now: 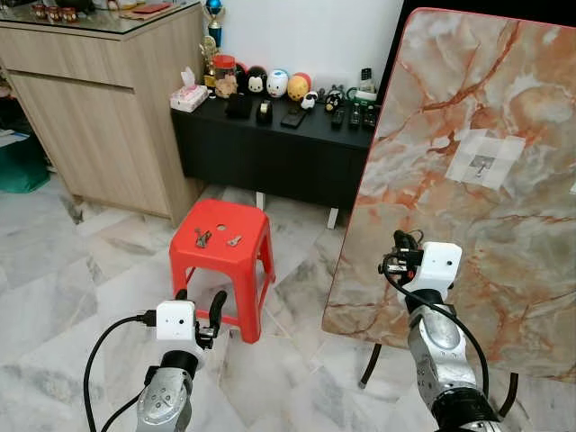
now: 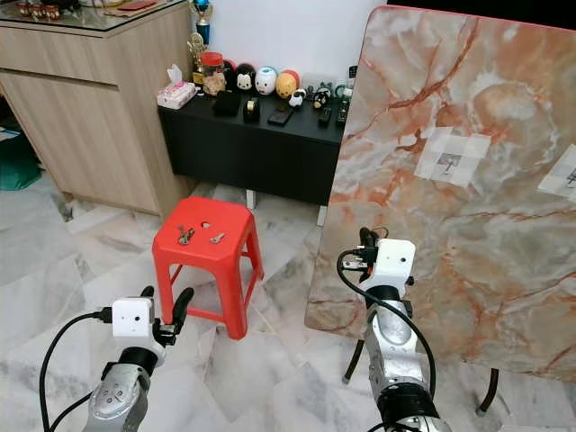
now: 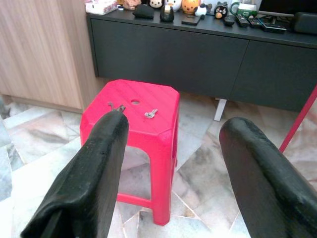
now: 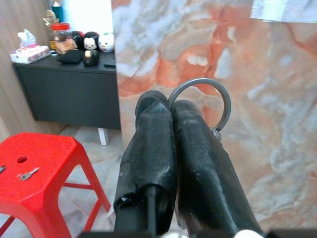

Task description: Hang keys on a hook

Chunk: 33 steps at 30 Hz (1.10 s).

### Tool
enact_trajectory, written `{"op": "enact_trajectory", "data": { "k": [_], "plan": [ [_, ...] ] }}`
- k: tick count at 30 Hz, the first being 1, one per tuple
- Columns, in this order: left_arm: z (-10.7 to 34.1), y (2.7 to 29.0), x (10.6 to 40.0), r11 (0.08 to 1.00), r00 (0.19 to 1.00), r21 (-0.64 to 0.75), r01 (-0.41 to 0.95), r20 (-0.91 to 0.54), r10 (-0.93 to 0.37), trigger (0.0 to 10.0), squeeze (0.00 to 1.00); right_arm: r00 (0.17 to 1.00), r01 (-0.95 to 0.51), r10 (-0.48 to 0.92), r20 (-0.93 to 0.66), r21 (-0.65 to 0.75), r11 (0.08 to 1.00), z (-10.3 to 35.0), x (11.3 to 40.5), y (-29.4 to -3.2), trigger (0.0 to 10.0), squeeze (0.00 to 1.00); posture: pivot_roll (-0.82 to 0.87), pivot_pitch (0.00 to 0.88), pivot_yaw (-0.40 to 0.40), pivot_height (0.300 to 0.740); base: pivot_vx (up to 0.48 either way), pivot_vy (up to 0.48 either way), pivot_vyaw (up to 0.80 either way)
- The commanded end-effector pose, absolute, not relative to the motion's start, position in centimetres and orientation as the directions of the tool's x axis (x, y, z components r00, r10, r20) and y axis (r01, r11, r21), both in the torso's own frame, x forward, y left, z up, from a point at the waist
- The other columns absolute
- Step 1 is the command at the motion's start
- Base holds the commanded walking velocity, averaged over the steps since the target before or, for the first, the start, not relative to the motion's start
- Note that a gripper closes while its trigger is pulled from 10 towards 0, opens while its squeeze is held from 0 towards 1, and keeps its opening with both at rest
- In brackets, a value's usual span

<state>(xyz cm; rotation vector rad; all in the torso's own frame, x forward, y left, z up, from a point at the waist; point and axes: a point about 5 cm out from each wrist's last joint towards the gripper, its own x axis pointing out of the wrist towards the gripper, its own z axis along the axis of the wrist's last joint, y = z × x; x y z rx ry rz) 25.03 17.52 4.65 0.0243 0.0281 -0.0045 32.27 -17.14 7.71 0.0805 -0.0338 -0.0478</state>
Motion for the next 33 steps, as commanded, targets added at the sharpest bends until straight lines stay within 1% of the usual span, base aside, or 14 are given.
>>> {"op": "enact_trajectory", "data": {
  "k": [1,4,10,33],
  "plan": [
    [4.78,17.29,25.20,1.000,1.000,0.017,0.013,-0.024,-0.013,10.0,0.00,0.996,0.077,-0.082,0.046,0.099,0.992,8.15,32.61,-17.58,10.0,0.00,0.06,0.000,-0.101,0.740,0.000,0.000,0.00],
    [4.80,17.25,25.22,1.000,1.000,0.015,0.014,-0.024,-0.013,10.0,0.00,0.996,0.081,-0.085,0.029,0.101,0.992,8.00,32.66,-17.57,10.0,0.00,0.06,0.000,-0.102,0.740,0.000,0.000,-0.28],
    [4.80,17.26,25.21,1.000,1.000,0.017,0.014,-0.024,-0.014,10.0,0.00,0.996,0.082,-0.085,0.033,0.103,0.991,8.09,32.73,-17.64,10.0,0.00,0.06,0.000,-0.104,0.740,0.000,0.000,-0.67],
    [4.84,17.41,25.09,0.999,0.999,0.033,-0.021,-0.023,0.022,10.0,0.00,0.995,0.074,-0.079,0.057,0.097,0.993,8.52,32.87,-17.34,10.0,0.00,0.06,0.000,-0.111,0.740,0.000,-0.021,0.00]
  ]
}}
